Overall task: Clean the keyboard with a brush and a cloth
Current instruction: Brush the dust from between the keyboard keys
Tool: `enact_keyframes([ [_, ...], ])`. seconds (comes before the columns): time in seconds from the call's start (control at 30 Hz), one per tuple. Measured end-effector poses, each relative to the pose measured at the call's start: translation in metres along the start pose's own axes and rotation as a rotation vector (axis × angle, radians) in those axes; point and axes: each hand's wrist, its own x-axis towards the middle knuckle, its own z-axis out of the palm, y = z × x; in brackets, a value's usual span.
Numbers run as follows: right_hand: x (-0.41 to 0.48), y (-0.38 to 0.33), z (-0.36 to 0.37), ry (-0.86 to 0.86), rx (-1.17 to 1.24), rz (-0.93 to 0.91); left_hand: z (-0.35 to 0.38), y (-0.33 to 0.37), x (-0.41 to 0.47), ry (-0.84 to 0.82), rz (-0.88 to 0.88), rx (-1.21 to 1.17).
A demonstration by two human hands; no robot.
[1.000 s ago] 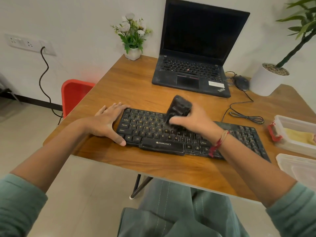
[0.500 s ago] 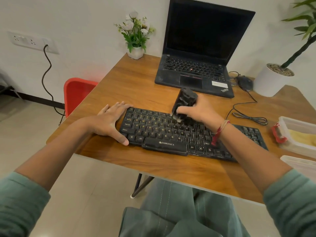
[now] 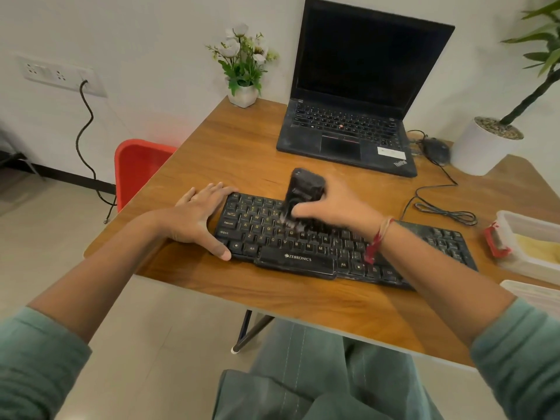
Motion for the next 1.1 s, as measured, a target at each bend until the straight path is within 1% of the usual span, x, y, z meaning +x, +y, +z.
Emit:
enact_keyframes([
  [0.07,0.007,0.002,-0.013,0.116,0.016,0.073,0.000,0.000,0.000,-0.004,-0.001,-0.003],
  [0.1,0.010,0.002,-0.015,0.167,-0.026,0.076,0.000,0.000,0.000,-0.002,-0.002,-0.003],
  [0.13,0.010,0.000,-0.013,0.175,-0.061,0.059,0.000,0.000,-0.001,-0.002,-0.003,0.000],
  [0.17,0.009,-0.003,-0.007,0.141,-0.088,0.036,0.000,0.001,-0.001,-0.003,-0.004,0.002],
  [0.23,0.005,-0.003,0.005,0.011,-0.038,-0.009,-0.001,0.001,-0.001,-0.002,-0.004,0.003],
  [0.27,0.004,-0.001,0.005,-0.027,0.008,0.002,-0.001,0.002,-0.001,-0.003,-0.005,0.000],
  [0.3,0.005,0.000,0.001,-0.020,0.045,0.029,-0.001,0.002,-0.001,-0.007,-0.006,-0.002],
  [0.37,0.011,0.003,-0.012,0.105,0.029,0.095,-0.001,0.003,-0.001,-0.012,-0.006,-0.004],
  [0.43,0.015,0.002,-0.019,0.228,-0.094,0.095,-0.001,0.004,-0.002,-0.007,-0.005,-0.002],
  [0.47,0.015,0.000,-0.018,0.251,-0.112,0.078,-0.001,0.003,-0.002,-0.005,-0.004,-0.003],
  [0.5,0.015,-0.003,-0.015,0.235,-0.087,0.069,-0.001,0.003,-0.002,-0.004,-0.004,-0.003],
  [0.6,0.011,-0.005,-0.001,0.083,0.126,0.063,0.000,0.003,-0.002,0.004,-0.004,0.000],
  [0.67,0.010,-0.002,0.005,-0.002,0.186,0.075,0.000,0.003,-0.002,0.003,-0.003,0.002],
  [0.73,0.012,0.003,0.003,-0.030,0.227,0.126,-0.001,0.003,-0.002,-0.001,-0.003,0.003],
  [0.77,0.014,0.004,0.000,-0.005,0.226,0.155,-0.001,0.004,-0.002,-0.005,-0.003,0.003],
  [0.8,0.018,0.006,-0.006,0.064,0.188,0.168,-0.001,0.004,-0.002,-0.008,-0.001,0.003],
  [0.87,0.027,0.006,-0.016,0.226,-0.055,0.123,-0.001,0.004,-0.002,-0.006,0.001,0.000],
  [0.9,0.028,0.003,-0.017,0.266,-0.109,0.089,-0.001,0.005,-0.002,-0.003,0.000,0.000],
  [0.93,0.027,0.000,-0.014,0.236,-0.069,0.066,-0.001,0.005,-0.003,-0.001,-0.001,0.000],
  [1.0,0.024,-0.005,-0.004,0.087,0.083,0.032,-0.001,0.005,-0.003,0.001,-0.001,-0.001],
  [1.03,0.022,-0.007,0.001,0.007,0.099,0.017,-0.001,0.005,-0.004,-0.001,-0.001,-0.001],
  [1.07,0.023,-0.007,0.003,-0.023,0.069,0.000,-0.001,0.006,-0.004,-0.002,-0.002,0.000],
  [1.1,0.027,-0.006,0.003,0.002,0.027,-0.004,-0.001,0.005,-0.003,-0.004,-0.004,0.000],
])
